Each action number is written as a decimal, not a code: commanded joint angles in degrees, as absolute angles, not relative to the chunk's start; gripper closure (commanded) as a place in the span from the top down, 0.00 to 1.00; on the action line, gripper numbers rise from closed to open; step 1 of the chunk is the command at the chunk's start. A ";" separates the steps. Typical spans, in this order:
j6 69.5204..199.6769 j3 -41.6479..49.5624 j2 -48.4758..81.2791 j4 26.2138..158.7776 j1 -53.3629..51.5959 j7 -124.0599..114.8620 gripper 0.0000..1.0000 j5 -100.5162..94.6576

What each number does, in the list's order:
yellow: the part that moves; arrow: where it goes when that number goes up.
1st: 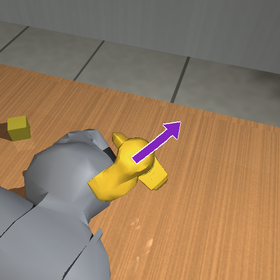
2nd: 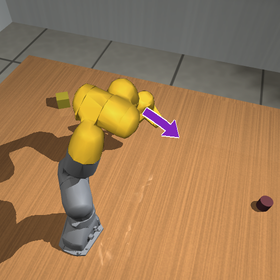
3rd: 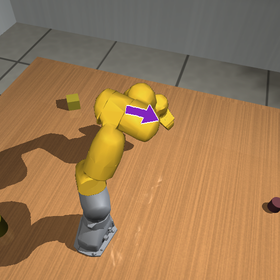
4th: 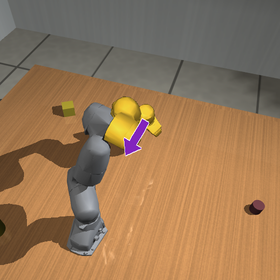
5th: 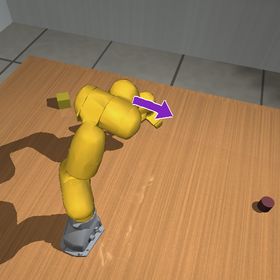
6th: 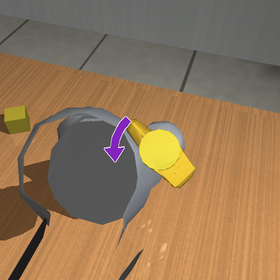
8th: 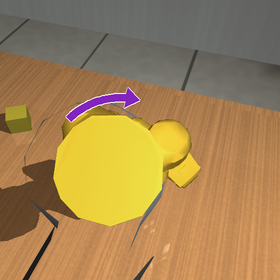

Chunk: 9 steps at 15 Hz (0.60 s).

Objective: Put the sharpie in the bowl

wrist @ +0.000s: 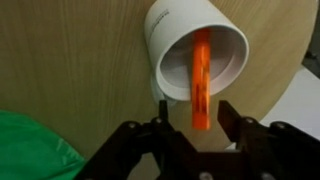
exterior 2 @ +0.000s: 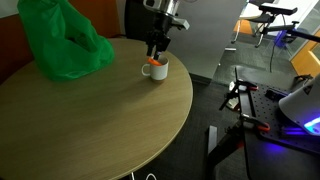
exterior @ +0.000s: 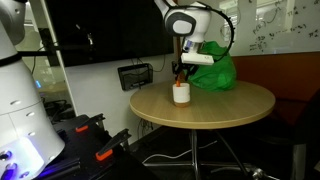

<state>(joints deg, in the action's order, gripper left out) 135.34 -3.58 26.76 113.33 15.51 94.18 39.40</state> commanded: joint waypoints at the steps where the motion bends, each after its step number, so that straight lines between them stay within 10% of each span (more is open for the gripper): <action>1: 135.05 -3.78 23.29 115.82 15.84 94.27 0.90 37.37; 9: 135.51 -0.17 15.85 120.12 10.81 72.97 1.00 23.26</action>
<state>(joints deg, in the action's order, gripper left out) 135.32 -2.51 19.52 117.09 13.63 82.55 29.24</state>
